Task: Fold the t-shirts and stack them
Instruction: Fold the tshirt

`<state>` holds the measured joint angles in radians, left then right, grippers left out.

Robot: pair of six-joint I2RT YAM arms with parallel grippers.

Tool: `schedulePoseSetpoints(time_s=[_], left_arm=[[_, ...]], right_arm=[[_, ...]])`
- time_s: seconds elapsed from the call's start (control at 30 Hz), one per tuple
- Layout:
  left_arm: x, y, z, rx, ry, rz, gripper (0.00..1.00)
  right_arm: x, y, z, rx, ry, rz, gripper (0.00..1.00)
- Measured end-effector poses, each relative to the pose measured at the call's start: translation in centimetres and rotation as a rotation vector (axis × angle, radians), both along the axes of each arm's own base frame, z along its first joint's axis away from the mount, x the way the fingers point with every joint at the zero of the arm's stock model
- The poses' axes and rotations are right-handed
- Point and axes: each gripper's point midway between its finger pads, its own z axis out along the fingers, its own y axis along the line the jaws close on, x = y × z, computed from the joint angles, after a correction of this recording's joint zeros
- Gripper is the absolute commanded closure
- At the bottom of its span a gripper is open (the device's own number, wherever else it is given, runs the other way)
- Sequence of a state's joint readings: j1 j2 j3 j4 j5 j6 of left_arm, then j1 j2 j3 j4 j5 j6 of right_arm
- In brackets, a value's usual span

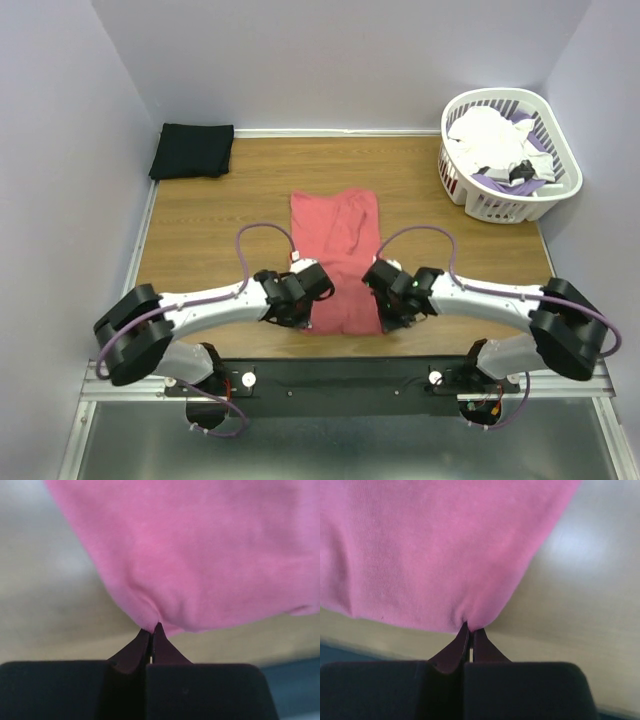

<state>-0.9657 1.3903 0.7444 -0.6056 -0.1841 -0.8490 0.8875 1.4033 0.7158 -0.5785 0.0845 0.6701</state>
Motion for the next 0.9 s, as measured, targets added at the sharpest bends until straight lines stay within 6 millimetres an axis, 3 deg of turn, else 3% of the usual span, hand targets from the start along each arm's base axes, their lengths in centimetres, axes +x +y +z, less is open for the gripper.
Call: schedulePoseSetpoints(time_s=[0.13, 0.2, 0.27, 0.37, 0.5, 0.67, 0.9], left_arm=[[-5.4, -1.1, 2.5, -0.085, 0.069, -0.071, 1.0], [-6.7, -1.4, 3.5, -0.126, 0.084, -0.082, 1.0], [-6.9, -1.1, 4.2, -0.134, 0.088, -0.078, 1.0], [-5.4, -0.5, 5.0, -0.135, 0.08, -0.034, 1.0], [-0.1, 0.6, 7.5, -0.177, -0.004, 0.052, 1.0], [5.5, 0.3, 11.5, -0.236, -0.144, 0.056, 1.0], [9.3, 0.3, 12.7, -0.239, -0.211, 0.02, 1.0]], right_arm=[[-6.5, -1.6, 1.1, -0.048, 0.12, 0.053, 1.0], [-7.6, -2.6, 2.5, -0.058, 0.14, 0.027, 1.0], [-7.5, -3.3, 4.3, -0.078, 0.129, -0.009, 0.99], [-5.6, -2.8, 7.6, -0.099, 0.061, -0.048, 1.0], [-0.9, -2.5, 11.1, -0.097, -0.06, -0.118, 0.99], [4.0, -4.4, 12.9, -0.142, -0.132, -0.192, 1.0], [8.5, -4.7, 14.0, -0.174, -0.179, -0.165, 1.0]])
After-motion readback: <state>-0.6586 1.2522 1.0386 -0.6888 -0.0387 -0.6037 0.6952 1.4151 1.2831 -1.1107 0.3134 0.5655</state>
